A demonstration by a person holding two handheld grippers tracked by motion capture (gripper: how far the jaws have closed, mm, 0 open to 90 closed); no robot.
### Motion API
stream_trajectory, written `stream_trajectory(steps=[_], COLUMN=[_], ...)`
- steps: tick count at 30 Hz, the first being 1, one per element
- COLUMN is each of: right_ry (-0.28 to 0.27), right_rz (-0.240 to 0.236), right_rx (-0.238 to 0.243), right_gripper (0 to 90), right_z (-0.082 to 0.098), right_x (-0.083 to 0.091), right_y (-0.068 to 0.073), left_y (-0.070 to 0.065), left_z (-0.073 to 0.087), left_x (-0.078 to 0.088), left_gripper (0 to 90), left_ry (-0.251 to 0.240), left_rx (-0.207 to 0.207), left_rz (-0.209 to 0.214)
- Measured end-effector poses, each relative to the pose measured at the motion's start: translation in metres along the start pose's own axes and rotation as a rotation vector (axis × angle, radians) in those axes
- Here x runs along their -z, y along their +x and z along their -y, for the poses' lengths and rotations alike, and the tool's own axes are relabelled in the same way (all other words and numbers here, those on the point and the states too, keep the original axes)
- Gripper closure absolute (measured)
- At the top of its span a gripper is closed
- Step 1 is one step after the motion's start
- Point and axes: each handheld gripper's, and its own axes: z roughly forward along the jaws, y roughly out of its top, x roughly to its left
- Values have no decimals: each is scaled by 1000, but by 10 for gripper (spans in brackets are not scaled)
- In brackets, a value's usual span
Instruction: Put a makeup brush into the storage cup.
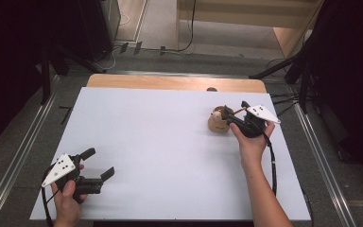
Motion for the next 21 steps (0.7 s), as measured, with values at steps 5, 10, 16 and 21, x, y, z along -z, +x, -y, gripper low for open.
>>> stream_trajectory(steps=[5, 10, 16, 21], right_ry=[11, 17, 29, 27], right_rz=[-47, -67, -83, -99], right_rx=[-23, -16, -12, -16], right_gripper=[214, 169, 136, 130], right_z=[3, 8, 16, 24], right_x=[10, 19, 29, 39], right_y=[-3, -4, -2, -2], left_y=[-1, -1, -1, -2], left_z=[0, 0, 0, 0], left_x=[-1, -1, -1, -2], left_gripper=[0, 0, 0, 0], left_ry=[5, 5, 9, 9], left_rx=[-4, -6, -7, -12], left_rz=[2, 3, 4, 5])
